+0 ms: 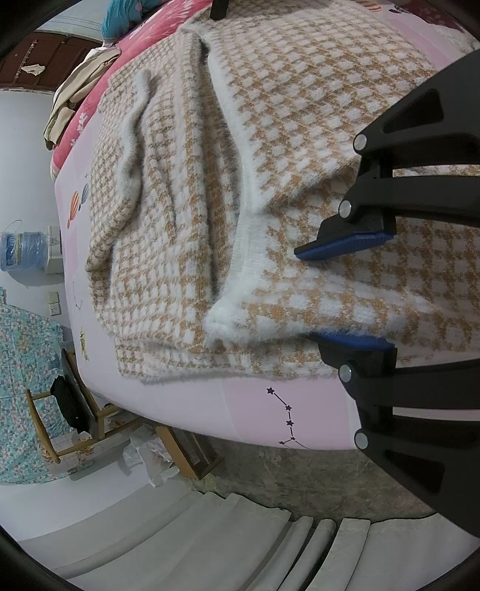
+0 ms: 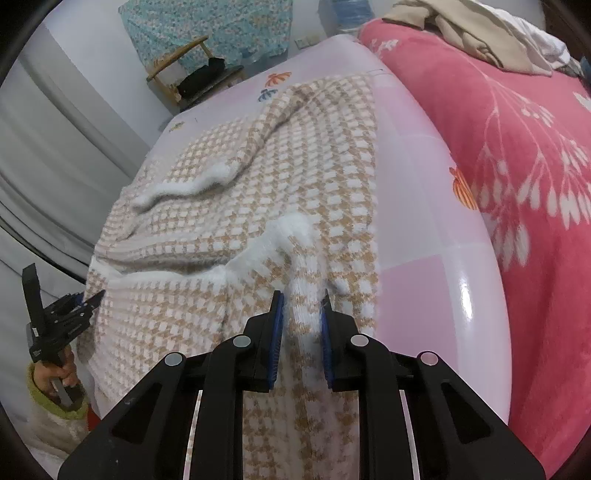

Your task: Fold large clothes

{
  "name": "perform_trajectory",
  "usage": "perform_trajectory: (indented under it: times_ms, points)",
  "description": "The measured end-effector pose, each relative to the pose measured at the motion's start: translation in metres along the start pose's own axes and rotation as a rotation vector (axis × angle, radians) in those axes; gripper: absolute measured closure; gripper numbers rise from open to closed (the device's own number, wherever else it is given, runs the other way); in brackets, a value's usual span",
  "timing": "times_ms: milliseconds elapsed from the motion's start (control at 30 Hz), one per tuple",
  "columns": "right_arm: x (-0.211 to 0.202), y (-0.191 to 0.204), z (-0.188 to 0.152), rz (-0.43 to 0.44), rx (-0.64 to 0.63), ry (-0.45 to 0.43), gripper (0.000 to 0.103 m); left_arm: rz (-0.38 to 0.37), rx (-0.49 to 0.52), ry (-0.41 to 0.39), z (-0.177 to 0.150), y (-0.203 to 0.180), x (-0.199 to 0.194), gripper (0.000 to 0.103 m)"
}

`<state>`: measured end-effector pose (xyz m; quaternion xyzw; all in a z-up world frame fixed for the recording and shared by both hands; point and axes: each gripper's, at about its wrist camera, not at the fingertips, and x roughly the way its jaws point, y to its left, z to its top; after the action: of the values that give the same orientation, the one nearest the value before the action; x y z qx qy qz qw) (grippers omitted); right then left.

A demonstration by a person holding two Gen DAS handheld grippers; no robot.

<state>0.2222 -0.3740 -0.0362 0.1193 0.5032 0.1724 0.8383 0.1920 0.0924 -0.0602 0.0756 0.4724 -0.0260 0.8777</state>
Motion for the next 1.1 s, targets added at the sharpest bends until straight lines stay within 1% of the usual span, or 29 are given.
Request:
perform_trajectory:
  times_ms: [133,200,267,400,500,567,600,700,933,1000,1100]
  points:
    - [0.002,0.004,0.002,-0.024,-0.024,-0.003,0.085,0.002,-0.001,0.0,-0.001,-0.001,0.0,0.067]
    - [0.002,0.006,0.002,-0.036,-0.034,-0.008,0.088,0.002,0.001,-0.001,-0.001,-0.001,0.0,0.067]
    - [-0.001,0.008,0.001,-0.043,-0.041,-0.017,0.093,0.005,0.002,-0.004,-0.001,-0.001,0.0,0.067]
    - [-0.011,0.016,-0.002,-0.053,-0.061,-0.056,0.096,0.007,-0.004,-0.012,-0.001,0.0,-0.002,0.067]
    - [-0.022,0.023,-0.007,-0.054,-0.069,-0.088,0.097,0.01,-0.014,-0.04,-0.003,0.005,-0.008,0.078]
    - [-0.032,0.028,-0.01,-0.058,-0.076,-0.112,0.097,-0.005,-0.025,-0.064,-0.004,0.01,-0.013,0.085]
    - [-0.037,0.031,-0.012,-0.059,-0.079,-0.125,0.097,-0.024,-0.033,-0.082,-0.005,0.014,-0.018,0.088]
    - [-0.055,0.037,-0.02,-0.069,-0.095,-0.17,0.097,-0.05,-0.042,-0.137,-0.009,0.022,-0.033,0.092]
    - [-0.104,0.055,-0.041,-0.097,-0.119,-0.304,0.098,-0.087,-0.027,-0.343,-0.025,0.03,-0.1,0.094]
    - [-0.116,0.058,-0.038,-0.083,-0.115,-0.335,0.098,-0.088,-0.02,-0.394,-0.023,0.032,-0.117,0.094]
    - [-0.129,0.063,-0.023,-0.063,-0.132,-0.382,0.098,-0.086,-0.01,-0.457,-0.014,0.035,-0.137,0.095]
